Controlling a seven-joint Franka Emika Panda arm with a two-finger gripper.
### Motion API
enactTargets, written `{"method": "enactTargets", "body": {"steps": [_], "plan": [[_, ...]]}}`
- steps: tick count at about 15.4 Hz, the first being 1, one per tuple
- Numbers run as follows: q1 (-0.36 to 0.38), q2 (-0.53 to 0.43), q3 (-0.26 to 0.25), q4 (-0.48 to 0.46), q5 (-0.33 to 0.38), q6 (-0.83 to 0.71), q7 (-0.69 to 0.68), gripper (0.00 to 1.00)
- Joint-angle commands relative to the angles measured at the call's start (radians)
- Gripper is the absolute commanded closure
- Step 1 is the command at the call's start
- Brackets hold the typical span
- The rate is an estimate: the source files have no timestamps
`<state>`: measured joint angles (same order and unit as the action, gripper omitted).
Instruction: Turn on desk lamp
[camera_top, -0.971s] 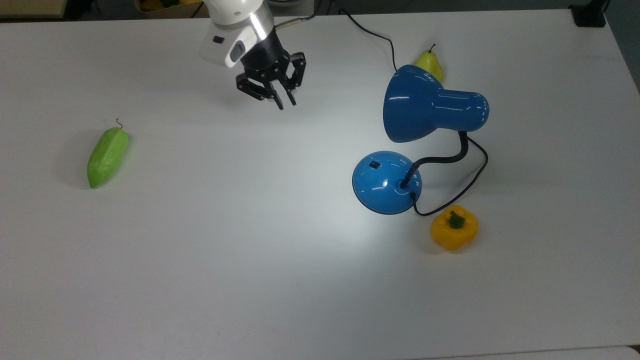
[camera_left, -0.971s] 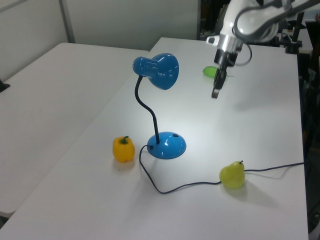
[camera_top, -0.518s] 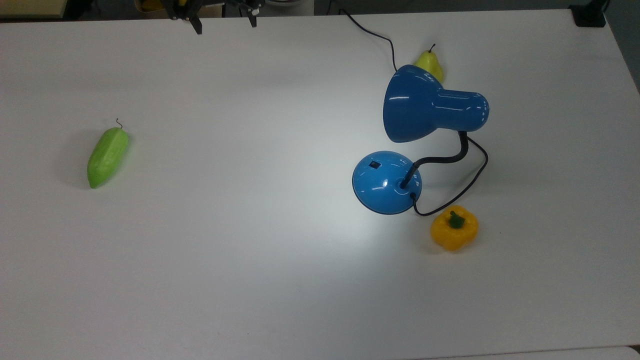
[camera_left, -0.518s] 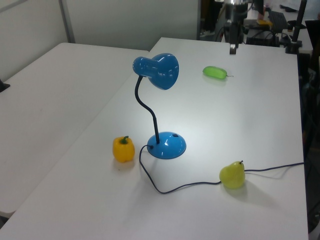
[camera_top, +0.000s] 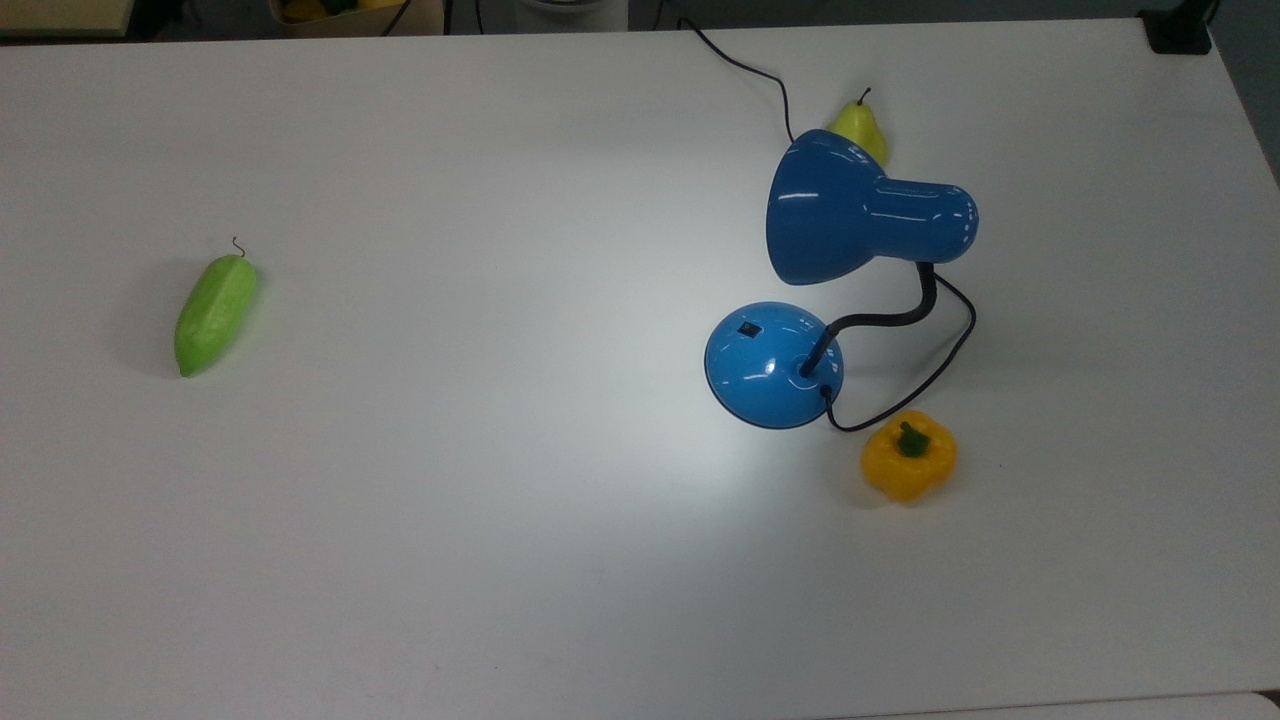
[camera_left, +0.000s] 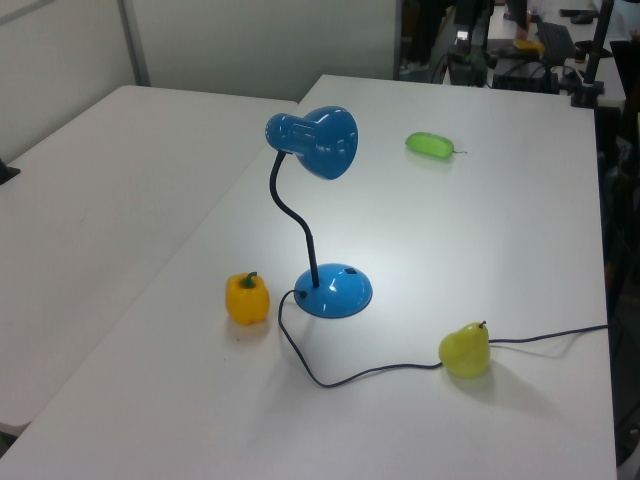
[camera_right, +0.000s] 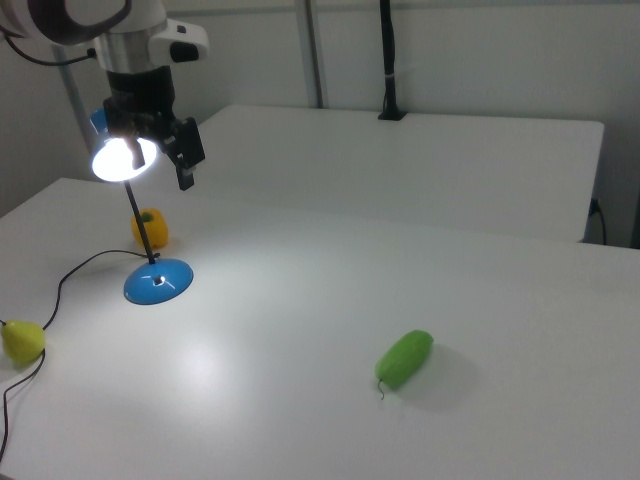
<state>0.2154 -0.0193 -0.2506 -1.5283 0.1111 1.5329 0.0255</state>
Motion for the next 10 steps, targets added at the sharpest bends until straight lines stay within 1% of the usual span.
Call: {"method": "enactTargets", "body": {"steps": [1, 2, 5, 10], "plan": [[-0.002, -0.034, 0.068, -0.073, -0.005, 0.123, 0.05, 0.0], [0.008, -0.034, 0.07, -0.087, -0.007, 0.154, 0.051, 0.0], [0.009, -0.031, 0.073, -0.102, -0.008, 0.162, 0.037, 0.0], [0.015, -0.021, 0.073, -0.099, -0.022, 0.174, 0.037, 0.0]]}}
